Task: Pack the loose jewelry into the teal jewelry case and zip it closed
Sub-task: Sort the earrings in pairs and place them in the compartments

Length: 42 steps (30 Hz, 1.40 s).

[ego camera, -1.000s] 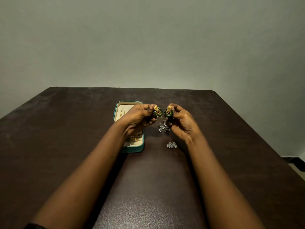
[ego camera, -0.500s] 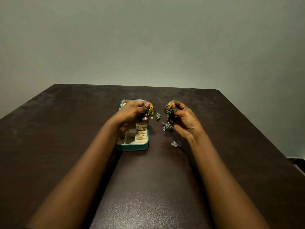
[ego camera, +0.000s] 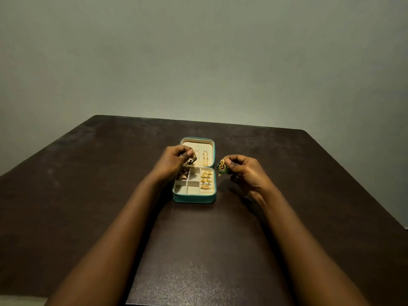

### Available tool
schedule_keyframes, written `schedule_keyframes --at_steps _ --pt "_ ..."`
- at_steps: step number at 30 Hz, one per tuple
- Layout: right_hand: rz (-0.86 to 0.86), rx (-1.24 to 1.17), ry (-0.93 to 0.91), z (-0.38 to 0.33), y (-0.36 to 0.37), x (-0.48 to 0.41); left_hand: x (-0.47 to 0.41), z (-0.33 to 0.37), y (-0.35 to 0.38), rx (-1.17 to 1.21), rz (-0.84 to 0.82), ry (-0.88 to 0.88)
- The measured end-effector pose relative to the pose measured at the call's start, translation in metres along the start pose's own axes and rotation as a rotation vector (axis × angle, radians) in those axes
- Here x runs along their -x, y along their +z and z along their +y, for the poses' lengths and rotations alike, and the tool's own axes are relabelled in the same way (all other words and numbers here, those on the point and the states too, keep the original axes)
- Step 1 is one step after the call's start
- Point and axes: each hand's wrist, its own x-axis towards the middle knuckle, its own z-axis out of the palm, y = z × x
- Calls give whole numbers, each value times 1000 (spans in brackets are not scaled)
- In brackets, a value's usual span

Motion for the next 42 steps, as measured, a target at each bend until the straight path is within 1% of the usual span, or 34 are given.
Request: schedule_keyframes --at_steps 3,6,9,12,23,25,27,30,32,34,37,42 --pt "3 41 5 2 7 2 -6 -10 1 -190 33 -6" --pt "13 67 -9 4 13 1 -8 -15 4 -307 44 -33" --pt "23 102 -53 3 18 2 -8 -15 5 -305 35 -32" --pt "26 71 -80 2 24 6 -9 -16 3 -312 11 -44" --pt "13 -76 14 -7 32 14 -5 -10 -1 -389 -166 -101" --pt "13 -73 29 -7 32 14 -4 -9 0 -427 -160 -120" --pt "16 -57 36 -6 32 14 -2 -8 1 -513 -119 -94" --pt "21 -47 43 -5 31 11 -2 -8 1 -648 -12 -75" --pt "22 -29 46 -3 30 9 -4 -6 2 -654 46 -77" --pt "22 -13 45 -1 30 8 -5 -4 1 -658 80 -44" --pt "29 -22 36 1 30 6 -5 -4 -2 -655 84 7" --pt "55 84 -34 6 26 0 -3 -3 -2 -638 11 -32"
